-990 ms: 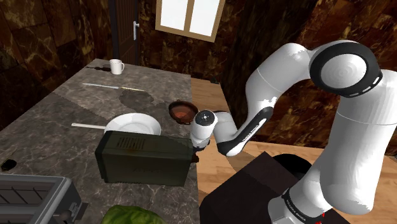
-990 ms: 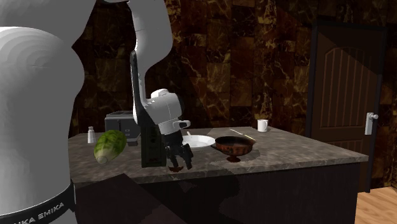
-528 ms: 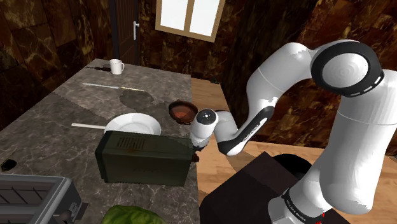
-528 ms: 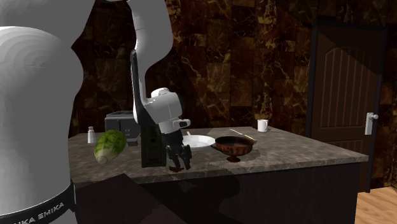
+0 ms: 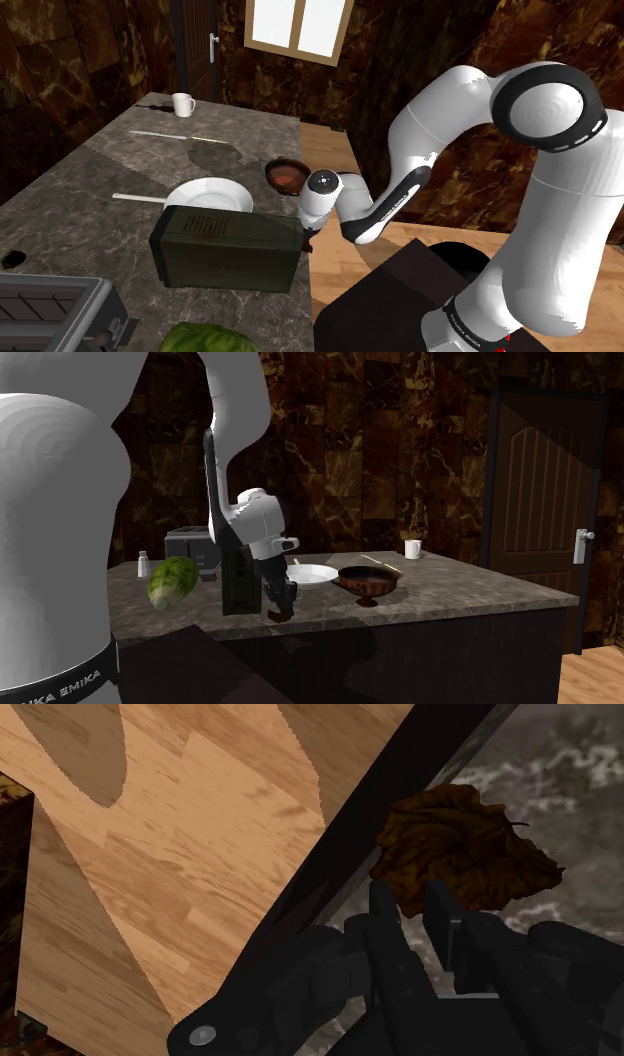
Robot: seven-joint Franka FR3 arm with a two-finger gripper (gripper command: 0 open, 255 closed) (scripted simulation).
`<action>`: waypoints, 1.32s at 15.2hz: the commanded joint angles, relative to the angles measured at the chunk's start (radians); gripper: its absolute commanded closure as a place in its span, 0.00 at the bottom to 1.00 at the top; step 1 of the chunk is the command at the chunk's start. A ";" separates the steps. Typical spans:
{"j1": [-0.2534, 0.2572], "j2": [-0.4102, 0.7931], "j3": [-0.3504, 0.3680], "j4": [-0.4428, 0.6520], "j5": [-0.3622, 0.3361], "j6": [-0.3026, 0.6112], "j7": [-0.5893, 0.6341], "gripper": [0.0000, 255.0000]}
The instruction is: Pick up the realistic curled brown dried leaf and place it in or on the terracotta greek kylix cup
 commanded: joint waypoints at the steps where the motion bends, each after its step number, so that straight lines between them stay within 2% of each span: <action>1: -0.002 -0.031 0.031 -0.015 0.033 0.001 -0.030 1.00; 3: -0.014 -0.062 0.049 -0.026 0.070 -0.014 -0.064 1.00; 4: -0.012 -0.043 0.028 -0.028 0.044 -0.011 -0.038 1.00; 5: -0.012 -0.043 0.028 -0.028 0.044 -0.011 -0.038 0.00; 6: -0.160 -0.006 0.184 0.085 0.514 -0.188 -0.457 0.00; 7: -0.248 0.066 0.258 0.232 0.709 -0.389 -0.625 0.00; 8: -0.313 0.088 0.320 0.232 0.658 -0.384 -0.590 0.00; 9: -0.333 0.102 0.337 0.230 0.635 -0.375 -0.574 0.00; 15: -0.319 0.160 0.313 0.222 0.591 -0.314 -0.544 0.00; 20: -0.319 0.160 0.313 0.222 0.591 -0.314 -0.544 0.00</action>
